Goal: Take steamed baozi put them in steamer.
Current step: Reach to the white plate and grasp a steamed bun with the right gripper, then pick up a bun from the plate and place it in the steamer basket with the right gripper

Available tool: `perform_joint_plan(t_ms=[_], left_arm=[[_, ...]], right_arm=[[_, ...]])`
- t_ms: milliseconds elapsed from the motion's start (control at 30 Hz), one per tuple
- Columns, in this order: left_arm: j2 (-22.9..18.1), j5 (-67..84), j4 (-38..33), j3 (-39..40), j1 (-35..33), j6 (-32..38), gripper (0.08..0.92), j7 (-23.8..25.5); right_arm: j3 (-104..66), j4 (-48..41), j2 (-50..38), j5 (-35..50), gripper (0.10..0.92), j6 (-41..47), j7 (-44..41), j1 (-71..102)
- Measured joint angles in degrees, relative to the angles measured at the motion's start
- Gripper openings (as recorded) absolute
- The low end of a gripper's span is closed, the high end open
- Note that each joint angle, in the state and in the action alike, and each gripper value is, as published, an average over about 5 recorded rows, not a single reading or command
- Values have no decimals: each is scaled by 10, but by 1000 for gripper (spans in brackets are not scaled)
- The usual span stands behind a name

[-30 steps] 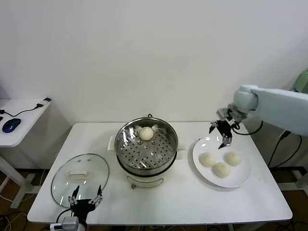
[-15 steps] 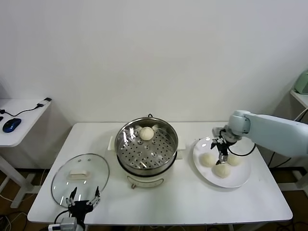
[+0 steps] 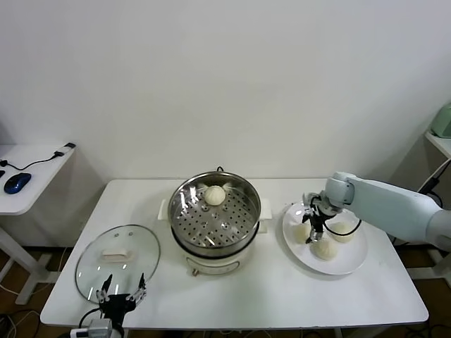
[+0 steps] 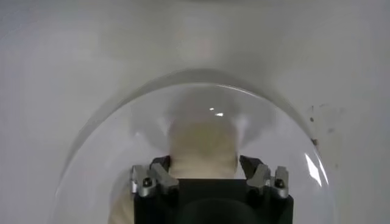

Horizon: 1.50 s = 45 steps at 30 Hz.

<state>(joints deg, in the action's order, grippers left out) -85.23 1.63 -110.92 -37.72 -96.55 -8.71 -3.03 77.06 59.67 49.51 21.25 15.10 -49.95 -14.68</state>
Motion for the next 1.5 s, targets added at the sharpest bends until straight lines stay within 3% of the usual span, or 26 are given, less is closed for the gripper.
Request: perform_joint_plan(t_ms=[267, 500, 933, 1500], left_arm=[[0, 0, -7, 0, -5, -1, 823, 0], [3, -1, -12, 4, -4, -2, 823, 0], [7, -1, -23, 12, -1, -6, 823, 2], [6, 1, -24, 9, -1, -3, 823, 3]], right_arm=[[35, 27, -9, 34, 687, -5, -24, -66], [101, 68, 13, 124, 687, 4, -40, -206], [133, 163, 155, 331, 687, 77, 8, -370], [129, 76, 334, 358, 687, 150, 91, -265]])
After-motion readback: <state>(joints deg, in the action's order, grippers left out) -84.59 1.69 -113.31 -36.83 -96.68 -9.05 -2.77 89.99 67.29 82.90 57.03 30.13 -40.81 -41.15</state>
